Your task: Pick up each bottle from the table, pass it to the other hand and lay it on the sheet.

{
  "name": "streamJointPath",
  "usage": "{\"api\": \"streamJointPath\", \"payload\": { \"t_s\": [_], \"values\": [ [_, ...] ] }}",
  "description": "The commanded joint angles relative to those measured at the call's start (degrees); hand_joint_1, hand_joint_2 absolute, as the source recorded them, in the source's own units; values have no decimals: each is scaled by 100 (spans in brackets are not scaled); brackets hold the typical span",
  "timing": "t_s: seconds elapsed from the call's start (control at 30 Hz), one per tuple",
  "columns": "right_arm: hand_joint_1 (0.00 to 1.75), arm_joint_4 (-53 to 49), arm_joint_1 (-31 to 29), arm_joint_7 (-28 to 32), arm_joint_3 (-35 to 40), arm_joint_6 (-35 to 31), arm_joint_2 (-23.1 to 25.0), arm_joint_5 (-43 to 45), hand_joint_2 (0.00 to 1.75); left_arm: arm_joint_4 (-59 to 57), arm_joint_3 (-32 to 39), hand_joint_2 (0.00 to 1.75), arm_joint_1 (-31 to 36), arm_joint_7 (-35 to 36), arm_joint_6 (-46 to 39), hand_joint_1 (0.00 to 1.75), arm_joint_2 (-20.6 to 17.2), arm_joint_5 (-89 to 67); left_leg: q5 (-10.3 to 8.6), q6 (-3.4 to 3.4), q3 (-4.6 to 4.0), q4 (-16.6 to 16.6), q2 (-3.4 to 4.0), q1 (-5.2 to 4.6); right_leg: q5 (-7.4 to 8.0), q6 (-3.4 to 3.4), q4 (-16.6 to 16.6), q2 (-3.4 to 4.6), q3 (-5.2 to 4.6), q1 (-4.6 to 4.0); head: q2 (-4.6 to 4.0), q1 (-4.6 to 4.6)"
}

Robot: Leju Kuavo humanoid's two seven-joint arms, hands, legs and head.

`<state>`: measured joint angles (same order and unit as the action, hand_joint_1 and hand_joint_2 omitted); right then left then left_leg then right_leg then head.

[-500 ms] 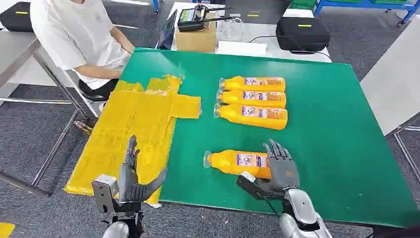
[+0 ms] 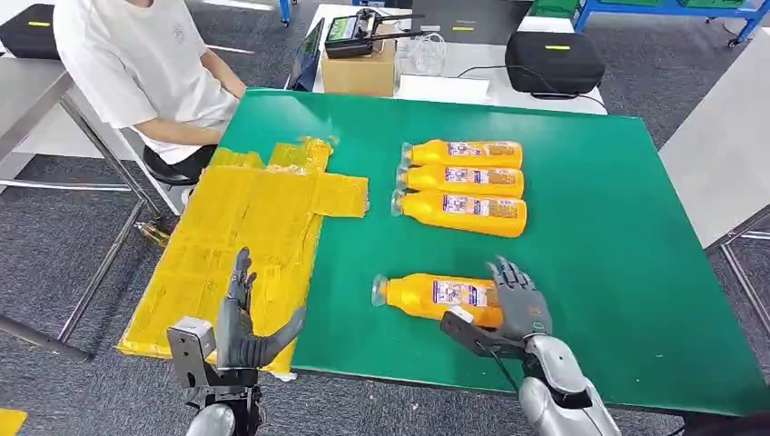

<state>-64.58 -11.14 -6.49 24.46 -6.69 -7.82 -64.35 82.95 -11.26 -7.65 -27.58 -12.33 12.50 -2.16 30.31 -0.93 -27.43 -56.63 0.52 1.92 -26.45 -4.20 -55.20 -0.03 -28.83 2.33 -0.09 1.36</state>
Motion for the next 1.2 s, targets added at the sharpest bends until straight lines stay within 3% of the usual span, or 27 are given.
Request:
{"api": "streamJointPath", "payload": {
  "t_s": [0.03, 0.1, 0.13, 0.17, 0.2, 0.23, 0.4, 0.9, 0.97, 1.03, 1.13, 1.2],
  "values": [
    [0, 839, -317, -51, 138, 106, -55, 73, 175, -374, 32, 175, 211, 31, 28, 0, -18, 42, -6, 14, 18, 15, -10, 1, 5, 24, 16, -7, 19, -6, 0, 0],
    [0, 839, -317, -51, 138, 106, -55, 73, 175, -374, 32, 175, 211, 31, 28, 0, -18, 42, -2, 9, 22, 8, -7, 1, 2, 15, 9, -4, 23, -4, 0, 0],
    [5, 893, -332, -53, 144, 126, -57, 86, 175, -379, 22, 175, 218, 32, 37, 0, -24, 45, -5, 14, 26, 15, -10, 2, 5, 24, 17, -6, 28, -7, 0, 0],
    [21, 1033, -366, -53, 104, 193, -55, 181, 175, -402, 0, 175, 238, 35, 56, 0, -38, 55, -3, 11, 25, 10, -7, 1, 3, 18, 12, -4, 25, -5, 0, 0],
    [157, 1119, -384, 4, 91, 214, -66, 249, 175, -419, -11, 175, 253, 37, 63, 0, -44, 61, -3, 9, 29, 10, -7, -1, 1, 15, 10, -4, 29, -2, 0, 0],
    [175, 1264, -402, 78, 45, 214, -78, 352, 175, -448, -25, 175, 277, 37, 61, 0, -52, 64, -6, 13, 31, 15, -12, 0, 5, 22, 17, -9, 34, -5, 0, 2],
    [175, 1535, -453, 407, 60, 300, -73, 741, 175, -478, -92, 175, 317, 40, 70, 0, -106, 103, -9, 14, 47, 16, -16, 3, 8, 23, 22, -12, 51, -9, 0, 0],
    [175, 1695, -326, 572, 131, 301, -138, 1256, 175, -554, -184, 175, 324, 46, 38, 0, -140, 214, -7, 13, 89, 18, -18, 5, 6, 23, 28, -16, 87, -11, 0, 0],
    [175, 1505, -207, 1164, -76, 132, -35, 1736, 175, -524, -225, 175, 315, 20, 28, 0, -173, 266, -11, 16, 83, 21, -22, 6, 10, 27, 32, -21, 84, -12, 0, -2],
    [175, 1503, -199, 1146, -61, 137, -6, 1729, 175, -521, -224, 175, 314, 19, 28, 0, -176, 267, -10, 15, 85, 22, -22, 6, 8, 28, 32, -20, 85, -13, 0, 0],
    [175, 619, 195, 2136, -244, 79, 65, 2571, 175, -496, -302, 175, 336, -76, 28, 0, -238, 365, -6, 12, 85, 20, -18, 4, 4, 28, 25, -16, 84, -10, 0, -2],
    [175, 103, 398, 2386, -387, -50, 255, 2894, 175, -466, -327, 175, 332, -93, 31, 0, -241, 392, -7, 12, 85, 24, -11, 8, 6, 35, 27, -9, 80, -15, 0, 0]
  ]
}}
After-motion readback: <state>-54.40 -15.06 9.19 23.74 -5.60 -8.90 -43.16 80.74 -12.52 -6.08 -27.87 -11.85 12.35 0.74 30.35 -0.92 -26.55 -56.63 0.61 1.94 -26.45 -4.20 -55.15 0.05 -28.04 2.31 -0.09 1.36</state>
